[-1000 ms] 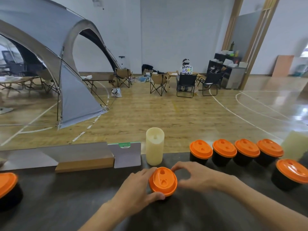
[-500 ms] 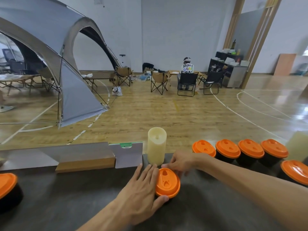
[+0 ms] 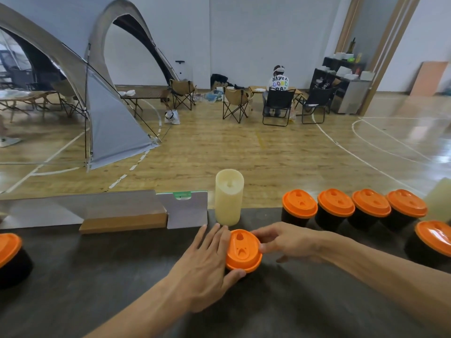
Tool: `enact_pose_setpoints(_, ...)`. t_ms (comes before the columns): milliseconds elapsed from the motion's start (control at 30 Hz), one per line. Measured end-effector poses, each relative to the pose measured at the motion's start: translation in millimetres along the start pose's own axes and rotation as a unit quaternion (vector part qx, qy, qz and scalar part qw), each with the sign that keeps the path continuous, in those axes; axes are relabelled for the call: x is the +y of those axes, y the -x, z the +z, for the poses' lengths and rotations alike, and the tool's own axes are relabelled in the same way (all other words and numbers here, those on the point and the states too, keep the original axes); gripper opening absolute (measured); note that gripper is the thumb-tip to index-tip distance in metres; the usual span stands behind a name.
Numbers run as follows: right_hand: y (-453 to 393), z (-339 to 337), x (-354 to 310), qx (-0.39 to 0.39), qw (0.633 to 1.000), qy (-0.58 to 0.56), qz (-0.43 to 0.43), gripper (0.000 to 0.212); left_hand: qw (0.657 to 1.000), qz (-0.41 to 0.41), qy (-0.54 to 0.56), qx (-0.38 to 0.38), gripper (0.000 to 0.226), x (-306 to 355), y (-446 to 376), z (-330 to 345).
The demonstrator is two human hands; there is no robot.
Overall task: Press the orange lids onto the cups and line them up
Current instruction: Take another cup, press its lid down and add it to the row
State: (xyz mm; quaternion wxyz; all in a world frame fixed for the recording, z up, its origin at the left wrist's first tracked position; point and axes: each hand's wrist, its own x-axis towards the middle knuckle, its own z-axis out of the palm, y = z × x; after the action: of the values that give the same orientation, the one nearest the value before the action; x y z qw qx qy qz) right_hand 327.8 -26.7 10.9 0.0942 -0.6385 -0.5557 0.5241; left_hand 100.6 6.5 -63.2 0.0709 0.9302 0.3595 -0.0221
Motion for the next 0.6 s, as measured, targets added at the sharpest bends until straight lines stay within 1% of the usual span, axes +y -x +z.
enact_pose_setpoints(100,1.1,5.4,4.6,-0.029,0.999,-0.029,-0.009,0.063,1.000,-0.001,0.000,0.001,0.098,1.0,0.7,-0.1)
enact_pose_setpoints(167,-2.2,12.1,6.7,-0.024,0.999,-0.029,-0.019,0.070,1.000,0.003,0.009,0.001,0.098,0.7,0.4,-0.7)
enact_pose_setpoints(300,-10.6,21.8,5.6,0.021,0.999,0.034,-0.023,0.086,1.000,0.005,0.012,-0.021,0.101,1.1,-1.0,-4.1)
enact_pose_setpoints(400,-10.9,19.4,4.0,0.008,0.996,0.088,-0.031,0.090,1.000,0.005,0.000,-0.027,0.104,0.7,-1.7,-5.8)
enact_pose_setpoints(433,-8.8,18.5,3.9,0.012,0.992,0.116,-0.037,0.095,1.000,0.007,-0.001,-0.025,0.104,0.2,-1.7,-6.6)
enact_pose_setpoints(467,-7.9,18.6,5.6,0.027,0.985,0.163,-0.044,0.101,1.000,0.007,0.001,-0.024,0.103,-1.0,-1.6,-6.3)
enact_pose_setpoints(500,-7.5,19.3,9.1,0.050,0.970,0.230,-0.056,0.108,1.000,0.008,0.004,-0.023,0.102,-2.5,-2.0,-5.3)
enact_pose_setpoints(567,-5.3,20.9,17.9,0.094,0.916,0.380,-0.088,0.114,1.000,0.005,0.014,-0.018,0.099,-3.7,-2.5,-4.9)
enact_pose_setpoints(600,-5.0,21.8,22.0,0.102,0.894,0.425,-0.099,0.114,0.999,0.003,0.027,-0.016,0.098,-3.6,-2.7,-4.6)
